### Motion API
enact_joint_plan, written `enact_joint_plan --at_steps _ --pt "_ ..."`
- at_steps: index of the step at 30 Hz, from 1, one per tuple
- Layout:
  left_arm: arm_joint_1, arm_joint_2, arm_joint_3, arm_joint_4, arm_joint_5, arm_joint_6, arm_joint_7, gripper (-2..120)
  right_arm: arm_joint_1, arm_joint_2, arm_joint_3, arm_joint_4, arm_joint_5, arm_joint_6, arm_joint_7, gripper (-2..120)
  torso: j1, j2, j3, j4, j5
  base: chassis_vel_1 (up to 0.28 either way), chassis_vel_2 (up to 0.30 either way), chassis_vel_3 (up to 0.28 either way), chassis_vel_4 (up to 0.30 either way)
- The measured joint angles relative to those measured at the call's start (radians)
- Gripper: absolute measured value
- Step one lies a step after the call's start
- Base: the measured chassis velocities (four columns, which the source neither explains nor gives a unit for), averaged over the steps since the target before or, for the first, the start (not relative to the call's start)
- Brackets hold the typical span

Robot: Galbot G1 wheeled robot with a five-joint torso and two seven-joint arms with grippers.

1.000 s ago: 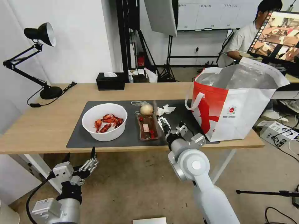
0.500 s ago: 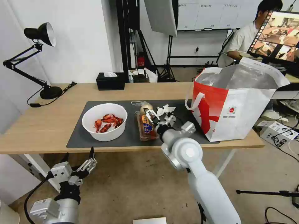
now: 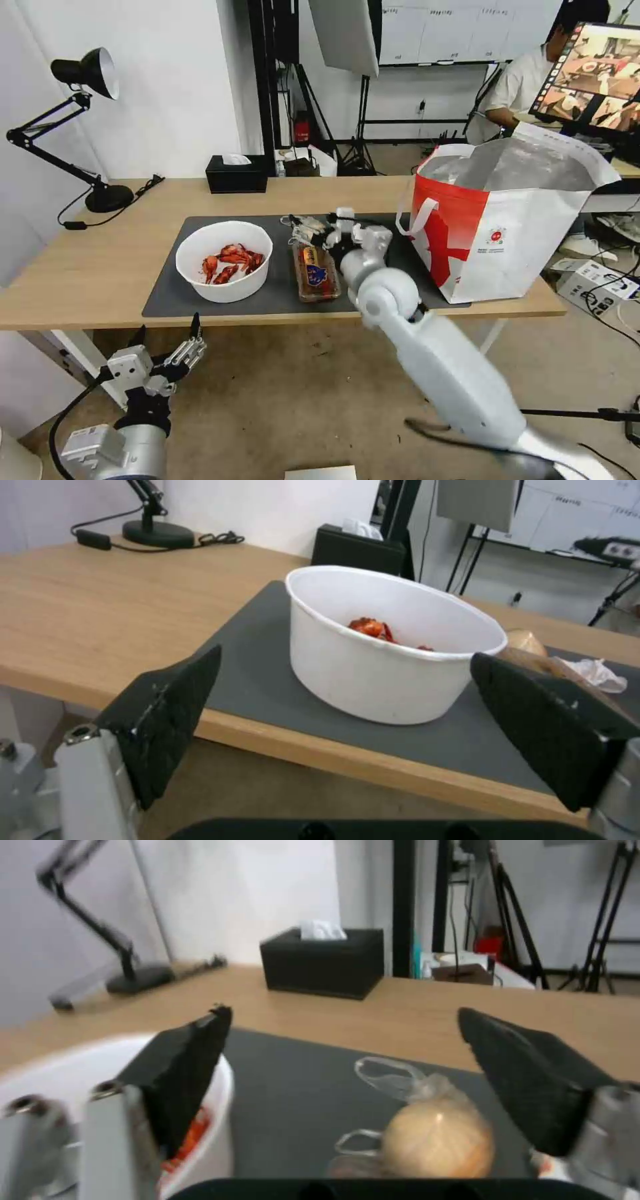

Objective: Pick up the trash from the table and place it into the takeout bag.

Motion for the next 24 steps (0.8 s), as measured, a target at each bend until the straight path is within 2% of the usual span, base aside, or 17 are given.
enact_joint_plan --at_steps 2,3,5,6,9,11,13,14,16,17,20,24 --pt "-0.001 -0.001 0.002 0.004 0.000 0.000 0.000 100 0.046 -0.006 -0.033 -0.060 -0.039 -0.003 -0.053 73 0.000 0.000 0.000 0.0000 -0.0001 0.000 0.000 0.000 0.000" --pt "-0.001 -0.001 0.002 0.004 0.000 0.000 0.000 100 0.046 -0.006 -0.033 -0.060 -0.039 -0.003 -0.053 73 0.000 0.000 0.000 0.0000 -0.0001 0.000 0.000 0.000 0.000" --pt "-0.003 -0.001 0.003 0.007 0.000 -0.001 0.001 100 0.079 -0.009 -0.054 -0.127 -0.093 -0.005 -0.129 63 0.000 0.000 0.000 0.0000 0.0000 0.000 0.000 0.000 0.000" --pt "-0.003 -0.001 0.003 0.007 0.000 -0.001 0.001 100 0.079 -0.009 -0.054 -0.127 -0.093 -0.005 -0.129 63 0.000 0.000 0.000 0.0000 0.0000 0.000 0.000 0.000 0.000" --pt "-0.005 0.000 0.003 0.008 0.000 -0.002 0.002 100 0.101 -0.010 -0.065 -0.208 -0.152 0.003 -0.245 48 0.000 0.000 0.000 0.0000 0.0001 0.000 0.000 0.000 0.000" --pt "-0.005 0.000 0.002 0.008 0.000 -0.003 0.002 100 0.102 -0.010 -0.065 -0.223 -0.158 0.004 -0.267 44 0.000 0.000 0.000 -0.0001 0.0000 0.000 0.000 0.000 0.000" --pt "-0.005 0.001 0.002 0.008 -0.001 -0.003 0.002 100 0.102 -0.012 -0.064 -0.254 -0.173 0.006 -0.331 33 0.000 0.000 0.000 -0.0001 0.0001 0.000 0.000 0.000 0.000" --pt "-0.005 0.001 0.002 0.008 -0.001 -0.003 0.002 100 0.102 -0.012 -0.064 -0.254 -0.173 0.006 -0.331 33 0.000 0.000 0.000 -0.0001 0.0001 0.000 0.000 0.000 0.000" --pt "-0.005 0.003 0.002 0.008 -0.001 -0.003 0.003 100 0.097 -0.014 -0.060 -0.271 -0.188 0.006 -0.371 23 0.000 0.000 0.000 -0.0001 0.0000 0.000 0.000 0.000 0.000" --pt "-0.005 0.003 0.002 0.008 -0.001 -0.003 0.003 100 0.097 -0.014 -0.060 -0.271 -0.188 0.006 -0.371 23 0.000 0.000 0.000 -0.0001 0.0000 0.000 0.000 0.000 0.000" --pt "-0.007 0.004 0.002 0.009 -0.001 -0.003 0.003 100 0.088 -0.013 -0.057 -0.288 -0.190 0.004 -0.382 8 0.000 0.000 0.000 -0.0001 0.0000 0.000 0.000 0.000 0.000" --pt "-0.008 0.004 0.005 0.011 -0.001 -0.003 0.005 100 0.082 -0.011 -0.055 -0.294 -0.188 0.000 -0.379 0 0.000 0.000 0.000 -0.0001 0.0000 0.000 0.000 0.000 0.000"
